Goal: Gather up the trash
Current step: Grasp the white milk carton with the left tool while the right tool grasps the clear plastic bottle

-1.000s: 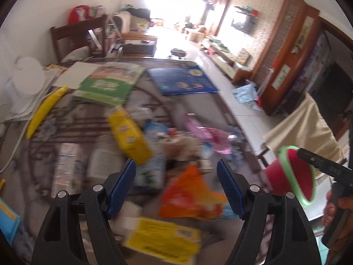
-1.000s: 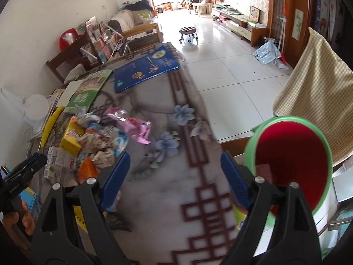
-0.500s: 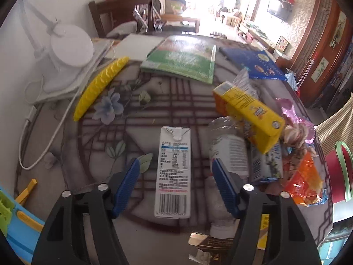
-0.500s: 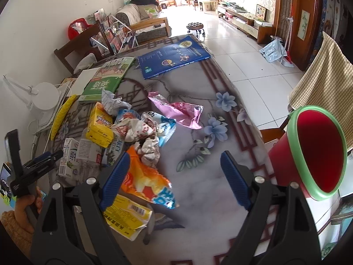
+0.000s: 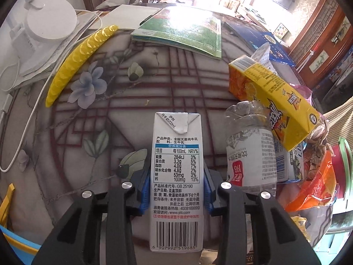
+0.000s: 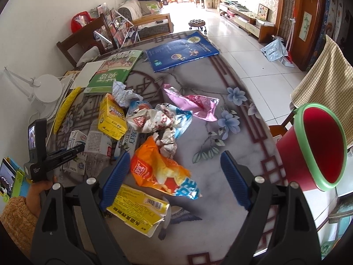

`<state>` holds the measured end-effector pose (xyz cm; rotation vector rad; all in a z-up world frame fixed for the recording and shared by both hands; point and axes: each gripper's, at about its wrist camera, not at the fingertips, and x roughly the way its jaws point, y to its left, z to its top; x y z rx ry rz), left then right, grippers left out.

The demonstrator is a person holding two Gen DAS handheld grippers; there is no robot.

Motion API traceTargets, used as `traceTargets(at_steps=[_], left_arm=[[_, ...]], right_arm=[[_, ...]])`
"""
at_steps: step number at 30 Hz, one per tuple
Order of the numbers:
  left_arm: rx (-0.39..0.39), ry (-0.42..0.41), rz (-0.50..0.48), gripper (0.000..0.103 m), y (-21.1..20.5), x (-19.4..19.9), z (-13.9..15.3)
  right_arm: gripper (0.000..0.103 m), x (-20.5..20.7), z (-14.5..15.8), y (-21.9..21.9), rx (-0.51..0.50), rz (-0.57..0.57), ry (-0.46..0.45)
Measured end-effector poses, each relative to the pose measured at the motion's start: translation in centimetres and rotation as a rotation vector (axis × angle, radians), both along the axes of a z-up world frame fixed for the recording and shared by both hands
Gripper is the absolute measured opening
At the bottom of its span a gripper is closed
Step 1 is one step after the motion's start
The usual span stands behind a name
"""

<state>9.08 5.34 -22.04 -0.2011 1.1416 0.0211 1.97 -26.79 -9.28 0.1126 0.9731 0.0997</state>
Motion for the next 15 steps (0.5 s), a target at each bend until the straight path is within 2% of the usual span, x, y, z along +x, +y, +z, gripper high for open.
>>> traceTargets(at_steps=[6,10,15], left_arm=[[-0.031,-0.063,0.011,0.035,0.9,-1.5,2.0],[-0.055,-0.101,0.020,0.035,1.6,-2.8,3.5],[-0.032,-0.150,0.033,0.035,2.5,-3.9,5.4]], right_arm=[[0.082,1.2,-1.1,3.4,0.049,0.088,0.035],[0.081,2.7,-3.0,7.2,0.128,0.202,0.113],[0.061,4.9,-5.1,12.2,0.192,0.310,0.189]])
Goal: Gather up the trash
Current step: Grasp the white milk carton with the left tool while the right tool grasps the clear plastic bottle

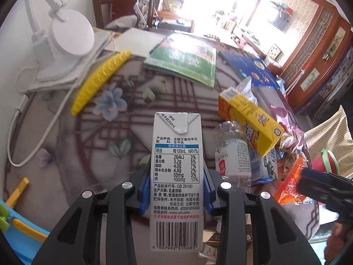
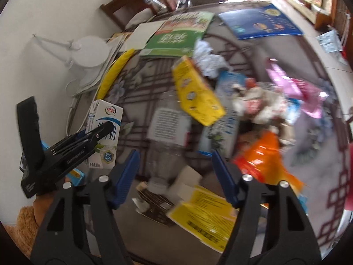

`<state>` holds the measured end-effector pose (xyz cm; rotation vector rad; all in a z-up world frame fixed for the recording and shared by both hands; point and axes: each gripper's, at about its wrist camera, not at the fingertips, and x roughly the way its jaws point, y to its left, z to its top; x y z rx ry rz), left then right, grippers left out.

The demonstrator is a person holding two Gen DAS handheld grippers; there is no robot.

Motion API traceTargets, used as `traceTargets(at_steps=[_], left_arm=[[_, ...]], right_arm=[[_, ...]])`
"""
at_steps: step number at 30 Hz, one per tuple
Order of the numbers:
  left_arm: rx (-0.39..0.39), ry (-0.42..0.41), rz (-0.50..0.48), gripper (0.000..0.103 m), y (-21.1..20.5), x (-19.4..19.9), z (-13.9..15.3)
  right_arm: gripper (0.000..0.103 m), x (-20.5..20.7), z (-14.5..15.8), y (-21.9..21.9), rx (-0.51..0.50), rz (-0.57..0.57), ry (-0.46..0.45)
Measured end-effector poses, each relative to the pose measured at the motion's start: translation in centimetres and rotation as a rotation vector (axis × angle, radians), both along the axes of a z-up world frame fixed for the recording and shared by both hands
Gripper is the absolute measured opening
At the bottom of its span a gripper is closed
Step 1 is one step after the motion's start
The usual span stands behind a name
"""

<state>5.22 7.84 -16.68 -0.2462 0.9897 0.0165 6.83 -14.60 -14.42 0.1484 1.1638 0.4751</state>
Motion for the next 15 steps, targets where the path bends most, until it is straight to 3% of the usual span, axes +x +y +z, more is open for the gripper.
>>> traceTargets(at_steps=[2,15], left_arm=[[0.012,-0.016,0.006,0.035,0.5,-0.2,0.6],[0.013,-0.029,0.037,0.035,2.7,0.0,0.7]], right_arm=[[0.055,1.3,-1.2,1.9,-0.003,0.019,0.030],[0.054,5.4,-6.0,6.3,-0.090,0.010,0.139]])
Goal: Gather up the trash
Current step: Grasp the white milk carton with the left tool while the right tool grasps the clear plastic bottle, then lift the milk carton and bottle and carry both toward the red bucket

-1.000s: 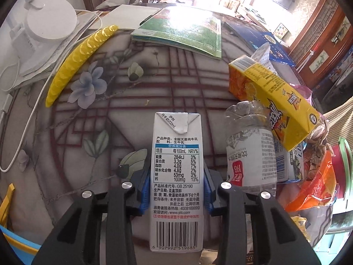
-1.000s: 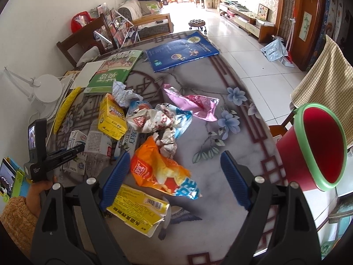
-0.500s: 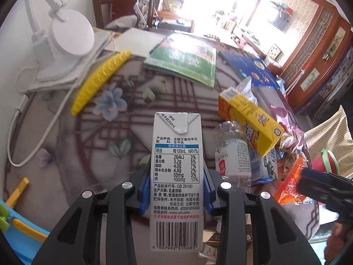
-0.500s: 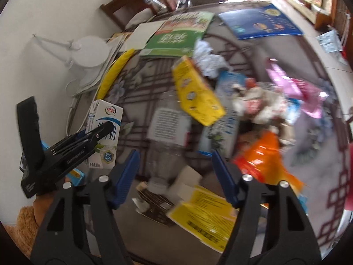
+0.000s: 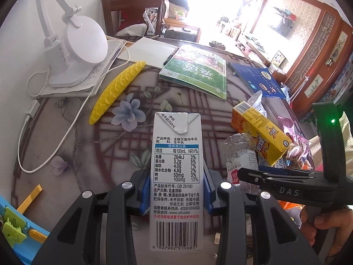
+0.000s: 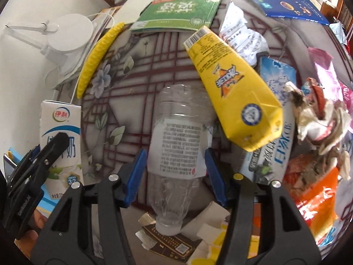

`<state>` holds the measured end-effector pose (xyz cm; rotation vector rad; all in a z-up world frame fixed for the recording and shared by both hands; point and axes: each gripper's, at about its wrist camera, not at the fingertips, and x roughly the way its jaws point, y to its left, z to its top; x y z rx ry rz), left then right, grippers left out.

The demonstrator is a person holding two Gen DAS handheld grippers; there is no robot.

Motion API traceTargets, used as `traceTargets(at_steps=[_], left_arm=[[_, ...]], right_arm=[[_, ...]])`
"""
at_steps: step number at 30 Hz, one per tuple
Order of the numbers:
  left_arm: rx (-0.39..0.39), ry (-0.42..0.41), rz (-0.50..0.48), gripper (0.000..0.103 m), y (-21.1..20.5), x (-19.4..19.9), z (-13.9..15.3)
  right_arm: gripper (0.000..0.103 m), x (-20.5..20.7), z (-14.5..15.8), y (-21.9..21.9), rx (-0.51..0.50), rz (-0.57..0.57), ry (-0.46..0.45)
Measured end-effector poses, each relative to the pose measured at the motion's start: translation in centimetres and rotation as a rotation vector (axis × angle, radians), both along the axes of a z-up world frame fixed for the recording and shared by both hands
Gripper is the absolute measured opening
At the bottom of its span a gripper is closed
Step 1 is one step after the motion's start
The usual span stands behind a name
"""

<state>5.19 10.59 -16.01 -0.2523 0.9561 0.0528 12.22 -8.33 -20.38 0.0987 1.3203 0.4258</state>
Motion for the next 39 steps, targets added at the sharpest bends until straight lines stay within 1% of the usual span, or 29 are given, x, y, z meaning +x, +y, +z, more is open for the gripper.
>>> traceTargets(at_steps=[3,7,11,13,16,17,20,24,27,33,39], left_arm=[[-0.003,0.002,0.004,0.035,0.1,0.3,-0.2],[-0.004,0.004,0.003,0.035,0.1,0.6,-0.3],[0.002,0.007,-0.001,0.035,0.0,0.7,-0.3],[0.002,0.009,-0.002,0.035,0.0,0.8,-0.4],[0.004,0.009,-0.002,0.035,-0.1,0.8,-0.3],[0.003,0.008,-0.001,0.035,0.0,0.8,-0.3],[0.009,0.005,0.001,0.035,-0.1,0.7,-0.2],[0.015,-0.009,0.006,0.035,-0.1,0.6,0.4],[0.024,-0.026,0.008,0.035,-0.1,0.3,1.1],[0.030,-0.056,0.003,0.035,-0.7,-0.5,2.4],[0.043,-0.074,-0.025,0.035,-1.9,-0.9,3.5]], right_arm=[[0.055,0.4,-0.5,0.2,-0.007,0.002,0.011],[0.060,0.8,-1.0,0.0,-0.002,-0.007,0.033],[0.061,0.9,-1.6,-0.1,0.000,-0.008,0.054],[0.063,0.8,-2.0,-0.1,-0.002,-0.004,0.069],[0.062,0.5,-2.3,-0.1,0.005,0.005,0.082],[0.059,0.4,-2.3,0.0,0.006,0.014,0.079],[0.058,0.1,-2.0,0.4,0.022,0.047,0.067],[0.058,-0.5,-0.6,0.6,0.058,0.066,0.029],[0.058,-0.9,1.0,0.1,0.089,0.061,-0.007],[0.058,-2.2,4.9,-1.8,0.142,0.034,-0.090],[0.058,-3.9,9.0,-4.3,0.166,-0.004,-0.210]])
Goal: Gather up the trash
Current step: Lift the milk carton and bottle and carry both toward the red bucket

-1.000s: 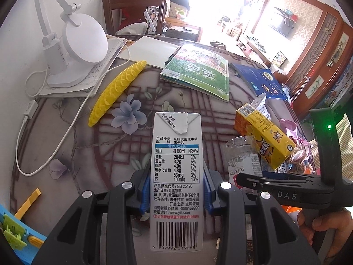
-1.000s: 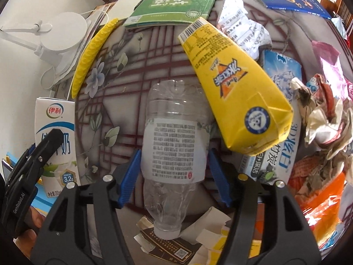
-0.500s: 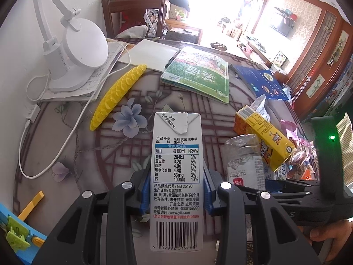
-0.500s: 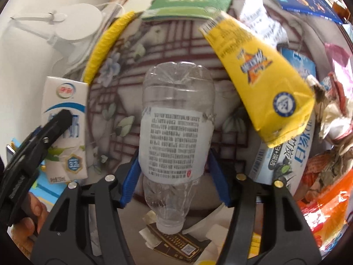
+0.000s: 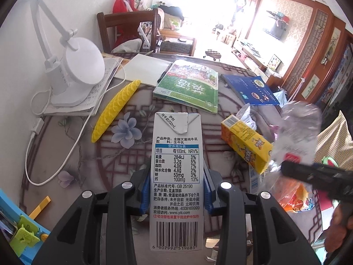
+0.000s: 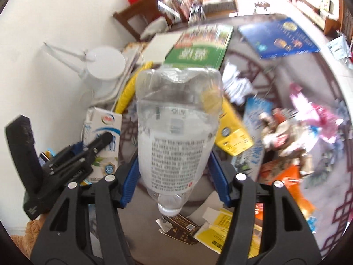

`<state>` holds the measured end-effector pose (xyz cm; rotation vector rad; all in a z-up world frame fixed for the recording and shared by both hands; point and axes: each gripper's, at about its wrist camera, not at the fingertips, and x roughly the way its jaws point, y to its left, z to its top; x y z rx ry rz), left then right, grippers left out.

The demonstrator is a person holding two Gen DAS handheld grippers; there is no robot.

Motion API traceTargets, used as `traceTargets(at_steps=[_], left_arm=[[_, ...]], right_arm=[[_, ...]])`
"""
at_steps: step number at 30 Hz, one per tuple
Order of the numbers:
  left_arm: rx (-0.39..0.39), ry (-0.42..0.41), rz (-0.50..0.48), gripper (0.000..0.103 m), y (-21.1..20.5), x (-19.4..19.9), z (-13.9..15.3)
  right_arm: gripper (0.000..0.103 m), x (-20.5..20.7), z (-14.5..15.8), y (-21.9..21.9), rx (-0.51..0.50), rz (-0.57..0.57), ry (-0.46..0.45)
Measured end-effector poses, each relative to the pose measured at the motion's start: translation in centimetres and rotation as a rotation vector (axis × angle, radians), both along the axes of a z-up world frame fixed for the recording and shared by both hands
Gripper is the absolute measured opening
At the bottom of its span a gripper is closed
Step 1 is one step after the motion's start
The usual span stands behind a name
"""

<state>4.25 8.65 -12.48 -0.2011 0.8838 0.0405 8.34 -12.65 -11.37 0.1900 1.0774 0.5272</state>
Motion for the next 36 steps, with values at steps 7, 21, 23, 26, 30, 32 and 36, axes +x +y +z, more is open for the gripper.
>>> traceTargets(at_steps=[7,21,23,26,30,32,36], left_arm=[[0.023,-0.017,-0.063,0.035,-2.7,-0.1,1.2],[0.042,-0.034,-0.149,0.035,-9.0,0.0,2.7],[0.047,-0.031,-0.148,0.035,-9.9,0.0,2.7],[0.055,-0.027,-0.140,0.035,-11.4,0.2,2.7],[0.050,-0.024,-0.122,0.035,-13.7,0.3,3.0],[0.055,-0.026,-0.118,0.035,-15.1,0.4,3.1],[0.054,-0.020,-0.114,0.035,-17.8,0.4,3.2]], right_arm=[[0.054,-1.4,3.5,-3.7,0.022,-0.074,-0.107],[0.053,-2.8,4.4,-10.1,0.047,-0.147,-0.140],[0.053,-3.0,4.3,-10.9,0.050,-0.146,-0.140],[0.053,-2.8,4.1,-12.3,0.057,-0.135,-0.135],[0.053,-2.4,4.1,-14.7,0.061,-0.120,-0.129],[0.053,-2.2,4.2,-15.8,0.059,-0.117,-0.131],[0.053,-1.8,4.2,-18.3,0.063,-0.116,-0.129]])
